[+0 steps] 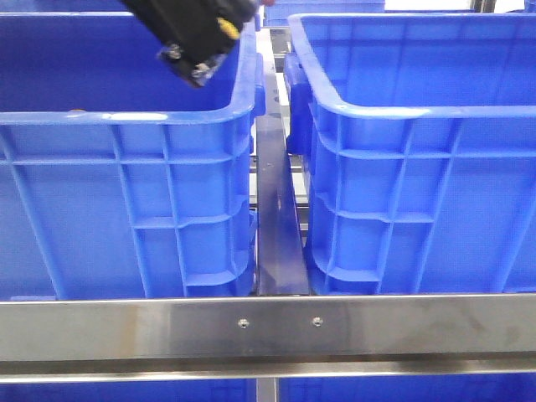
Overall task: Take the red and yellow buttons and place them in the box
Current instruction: 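Lower the left gripper into the button crate and grasp a red button, then bring the right gripper to the left gripper and grasp the red button, then open the left gripper and carry the red button over the empty crate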
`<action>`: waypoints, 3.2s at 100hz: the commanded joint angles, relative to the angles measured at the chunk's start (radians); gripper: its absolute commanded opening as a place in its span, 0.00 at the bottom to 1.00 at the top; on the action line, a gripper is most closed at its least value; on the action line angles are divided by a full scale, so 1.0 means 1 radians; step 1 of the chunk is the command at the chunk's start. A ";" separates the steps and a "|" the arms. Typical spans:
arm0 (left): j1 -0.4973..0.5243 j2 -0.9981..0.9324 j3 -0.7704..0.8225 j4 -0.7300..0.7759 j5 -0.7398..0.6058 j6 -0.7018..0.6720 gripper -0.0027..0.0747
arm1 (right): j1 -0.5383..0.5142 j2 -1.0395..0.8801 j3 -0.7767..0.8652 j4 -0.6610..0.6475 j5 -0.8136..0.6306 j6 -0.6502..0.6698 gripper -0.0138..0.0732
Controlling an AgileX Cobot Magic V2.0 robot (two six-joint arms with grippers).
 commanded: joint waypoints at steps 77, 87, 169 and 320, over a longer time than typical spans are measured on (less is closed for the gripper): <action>-0.018 -0.043 -0.026 -0.076 -0.025 0.000 0.14 | 0.006 0.445 -0.552 0.275 0.441 -0.009 0.58; -0.018 -0.043 -0.026 -0.076 -0.025 0.000 0.14 | 0.006 0.520 -0.608 0.370 0.482 -0.064 0.79; -0.018 -0.043 -0.026 -0.076 -0.027 0.000 0.14 | 0.133 1.143 -0.907 1.469 0.781 -0.812 0.82; -0.018 -0.043 -0.047 -0.048 -0.014 -0.006 0.91 | 0.368 1.414 -1.087 1.469 0.778 -0.812 0.37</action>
